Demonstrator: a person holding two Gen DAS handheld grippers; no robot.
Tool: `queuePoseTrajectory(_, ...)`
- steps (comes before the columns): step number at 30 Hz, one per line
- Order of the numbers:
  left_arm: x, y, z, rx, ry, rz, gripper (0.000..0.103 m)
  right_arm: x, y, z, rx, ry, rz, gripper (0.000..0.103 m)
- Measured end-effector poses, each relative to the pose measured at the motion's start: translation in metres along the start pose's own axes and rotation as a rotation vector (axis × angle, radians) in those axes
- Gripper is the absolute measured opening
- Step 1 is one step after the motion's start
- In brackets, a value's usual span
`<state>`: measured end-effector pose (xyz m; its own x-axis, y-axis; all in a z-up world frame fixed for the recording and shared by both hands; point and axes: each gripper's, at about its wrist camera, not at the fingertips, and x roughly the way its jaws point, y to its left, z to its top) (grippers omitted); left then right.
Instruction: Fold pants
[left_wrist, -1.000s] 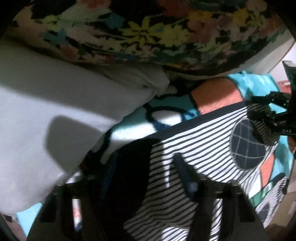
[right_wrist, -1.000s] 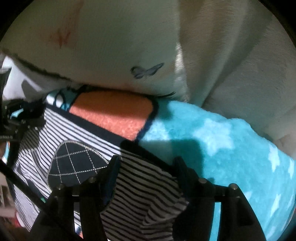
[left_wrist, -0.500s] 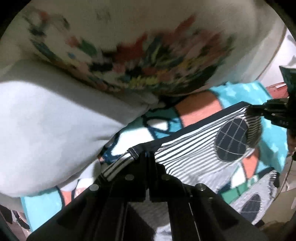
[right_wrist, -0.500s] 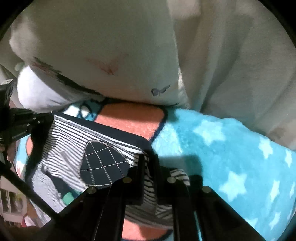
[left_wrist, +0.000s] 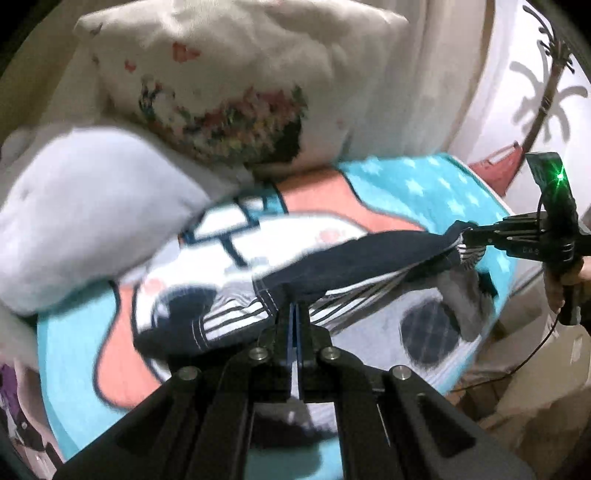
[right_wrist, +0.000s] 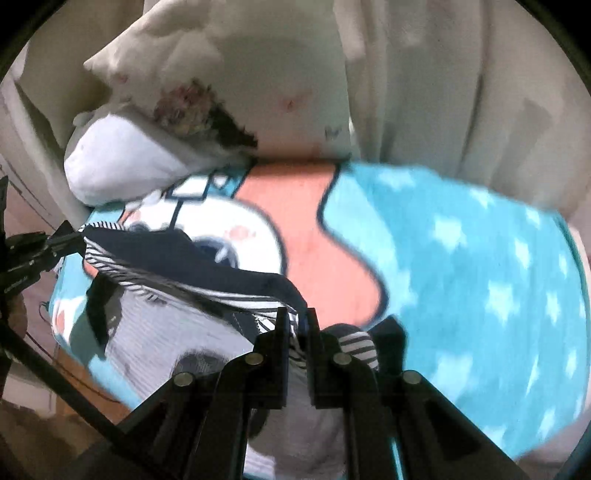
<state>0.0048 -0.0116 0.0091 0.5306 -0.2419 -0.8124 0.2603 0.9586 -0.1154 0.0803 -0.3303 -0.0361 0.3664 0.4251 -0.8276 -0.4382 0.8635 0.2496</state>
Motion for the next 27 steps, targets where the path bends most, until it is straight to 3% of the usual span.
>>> queuePoseTrajectory(4, 0.011, -0.004, -0.041, -0.023, 0.068, -0.042, 0.001, 0.001, 0.010, -0.045, 0.049, 0.047, -0.012, 0.008)
queuePoseTrajectory(8, 0.030, -0.007, -0.068, -0.004, 0.142, -0.025, 0.002, 0.013, 0.017, -0.082, 0.106, 0.096, -0.033, 0.009)
queuePoseTrajectory(15, 0.035, -0.007, -0.091, 0.045, 0.226, -0.014, 0.002, 0.014, 0.021, -0.113, 0.123, 0.133, -0.134, 0.028)
queuePoseTrajectory(20, 0.015, 0.017, -0.103, -0.027, 0.237, 0.001, 0.002, -0.012, -0.001, -0.129, 0.233, 0.120, -0.158, 0.029)
queuePoseTrajectory(22, 0.004, 0.029, -0.106, -0.067, 0.229, 0.008, 0.006, -0.030, -0.015, -0.133, 0.289, 0.082, -0.189, 0.039)
queuePoseTrajectory(24, -0.005, 0.038, -0.107, -0.109, 0.218, 0.011, 0.012, -0.045, -0.033, -0.132, 0.352, 0.023, -0.202, 0.057)
queuePoseTrajectory(27, -0.011, 0.050, -0.105, -0.171, 0.203, 0.014, 0.013, -0.045, -0.055, -0.120, 0.441, -0.045, -0.170, 0.067)
